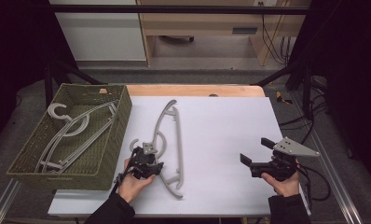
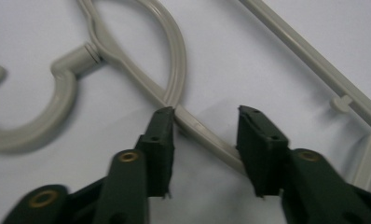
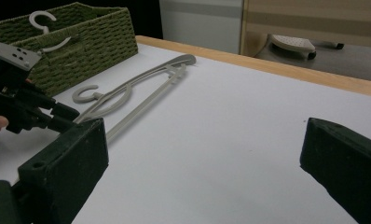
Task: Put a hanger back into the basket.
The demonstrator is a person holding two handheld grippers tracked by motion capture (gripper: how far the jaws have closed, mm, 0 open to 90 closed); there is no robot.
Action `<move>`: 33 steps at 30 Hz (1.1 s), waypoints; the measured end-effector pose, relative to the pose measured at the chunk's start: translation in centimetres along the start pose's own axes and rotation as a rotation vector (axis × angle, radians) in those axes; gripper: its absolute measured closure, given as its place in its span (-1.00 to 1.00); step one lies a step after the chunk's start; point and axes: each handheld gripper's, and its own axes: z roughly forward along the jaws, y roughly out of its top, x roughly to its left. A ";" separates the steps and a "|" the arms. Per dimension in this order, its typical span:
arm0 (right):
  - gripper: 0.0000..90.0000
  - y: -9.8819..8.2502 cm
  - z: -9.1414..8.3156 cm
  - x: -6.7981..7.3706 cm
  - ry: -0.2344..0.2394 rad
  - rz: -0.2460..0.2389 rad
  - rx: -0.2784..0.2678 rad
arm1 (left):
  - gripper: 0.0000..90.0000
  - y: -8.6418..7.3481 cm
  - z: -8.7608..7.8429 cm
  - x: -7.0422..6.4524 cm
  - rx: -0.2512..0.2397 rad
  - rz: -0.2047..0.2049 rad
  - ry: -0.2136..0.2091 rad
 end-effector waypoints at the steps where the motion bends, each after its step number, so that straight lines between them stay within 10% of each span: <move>1: -0.97 0.0 0.0 0.0 -0.001 -0.001 -0.001 | 0.38 0.1 0.0 0.1 -0.001 0.003 0.002; 8: -0.97 -0.1 0.2 -0.1 -0.001 0.004 0.003 | 0.11 -0.5 0.1 0.2 0.005 -0.077 -0.049; 21: -0.97 0.0 0.1 0.0 0.005 0.005 -0.003 | 0.01 -0.8 0.3 -1.4 -0.001 -0.020 -0.009; 27: -0.97 0.0 -0.2 -0.1 0.005 0.007 -0.012 | 0.21 -0.4 0.4 0.4 -0.013 -0.053 -0.093; 33: -0.97 0.0 -0.2 -0.1 0.003 0.005 -0.010 | -0.02 -1.2 -0.6 -1.2 -0.027 -0.096 -0.138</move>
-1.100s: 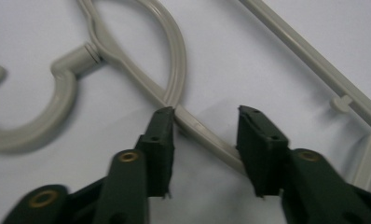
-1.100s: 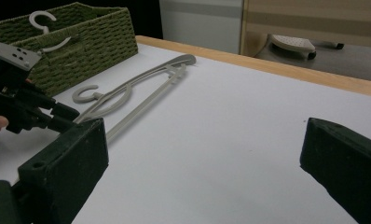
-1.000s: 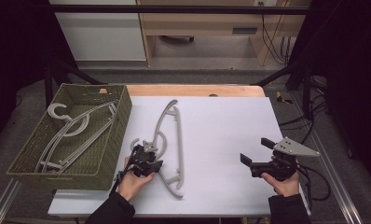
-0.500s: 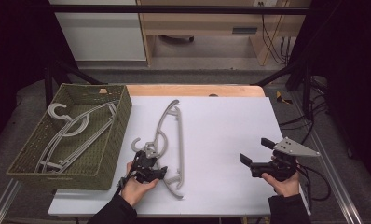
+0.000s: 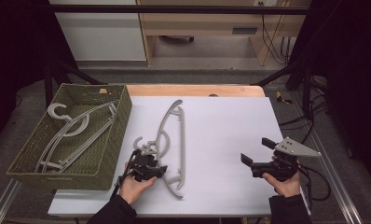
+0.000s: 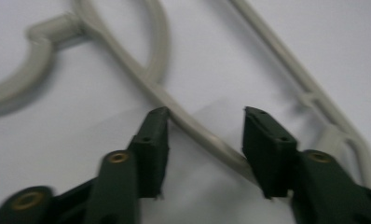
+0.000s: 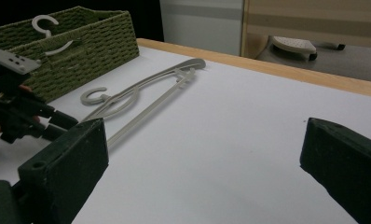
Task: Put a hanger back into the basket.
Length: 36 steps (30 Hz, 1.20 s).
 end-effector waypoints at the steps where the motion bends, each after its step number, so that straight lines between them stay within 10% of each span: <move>1: -0.97 0.0 0.0 0.0 -0.001 0.001 0.001 | -0.09 -0.1 0.0 -0.4 -0.003 0.004 -0.002; 8: -0.97 0.0 0.0 0.1 0.005 -0.002 0.001 | -0.27 -0.9 -0.3 -2.7 -0.019 0.053 0.052; 17: -0.97 0.0 0.0 0.1 0.001 0.000 0.002 | 0.06 -1.8 -1.4 0.3 0.019 0.003 0.037; 36: -0.97 0.0 -0.2 0.0 -0.002 0.005 -0.001 | 0.32 -3.2 -4.1 2.9 0.098 0.032 0.035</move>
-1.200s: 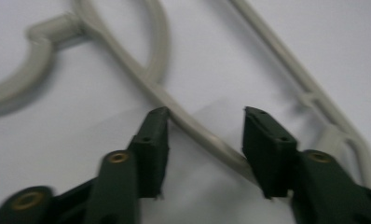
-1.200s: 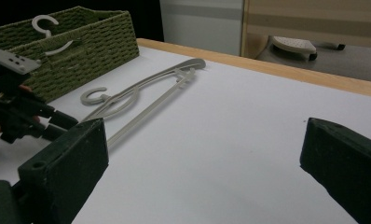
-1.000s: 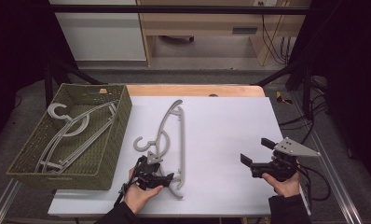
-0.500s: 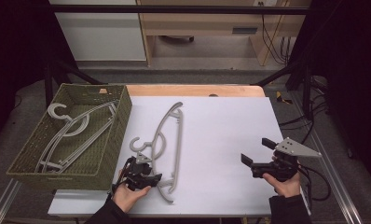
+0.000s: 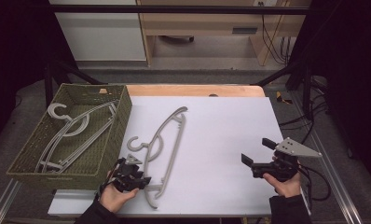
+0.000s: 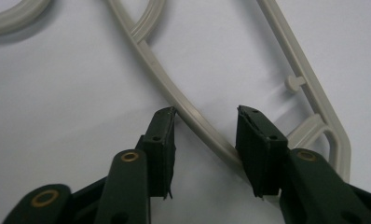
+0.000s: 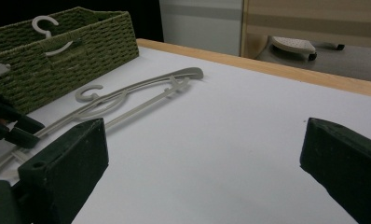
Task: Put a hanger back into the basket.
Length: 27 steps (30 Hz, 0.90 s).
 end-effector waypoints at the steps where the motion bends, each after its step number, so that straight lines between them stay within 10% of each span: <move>1: -0.97 0.0 0.0 0.0 0.000 0.000 0.000 | 0.35 0.0 0.0 0.0 0.000 0.000 0.000; 6: -0.97 -0.1 0.1 0.0 0.003 -0.009 0.006 | 0.40 -1.0 -0.5 0.9 -0.015 -0.059 -0.015; 14: -0.97 0.0 0.2 0.1 0.001 -0.004 0.003 | 0.42 -0.5 0.0 -0.6 -0.009 -0.014 0.089; 27: -0.97 0.0 0.2 0.1 0.000 -0.007 0.004 | 0.63 0.6 1.3 0.2 -0.080 -0.006 0.009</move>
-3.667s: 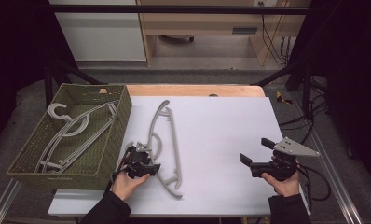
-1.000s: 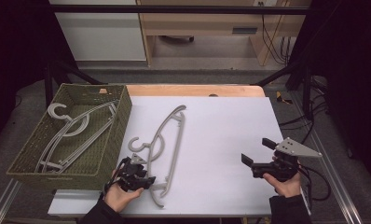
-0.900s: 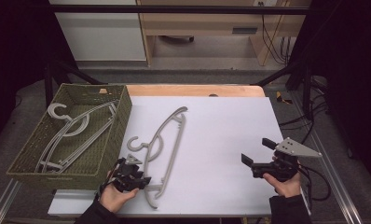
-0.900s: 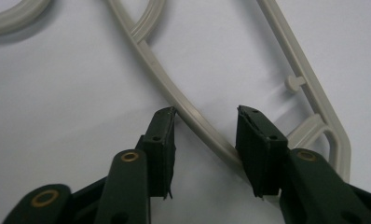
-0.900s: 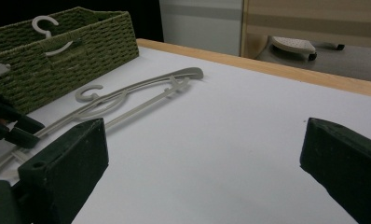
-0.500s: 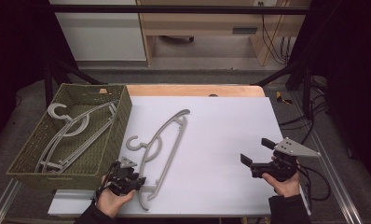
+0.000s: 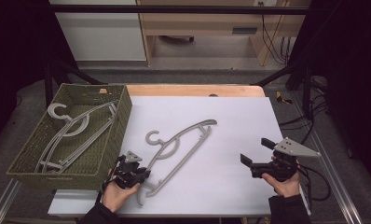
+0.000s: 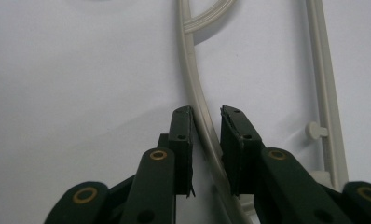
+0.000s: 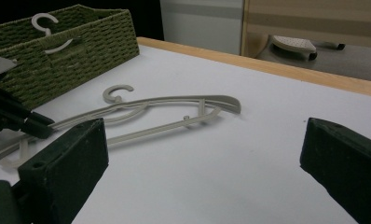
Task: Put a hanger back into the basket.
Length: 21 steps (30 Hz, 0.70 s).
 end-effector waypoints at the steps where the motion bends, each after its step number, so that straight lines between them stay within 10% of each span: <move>1: -0.97 0.0 -0.1 0.0 0.003 -0.001 -0.001 | 0.59 -0.1 -0.2 -0.1 0.008 -0.011 -0.006; 7: -0.97 0.0 -0.1 -0.1 0.004 -0.002 -0.002 | 0.62 -0.1 -0.4 -0.9 0.042 0.018 0.060; 21: -0.97 -0.1 0.0 -0.1 0.001 0.000 0.002 | 0.71 0.1 -1.0 1.7 0.078 0.000 0.016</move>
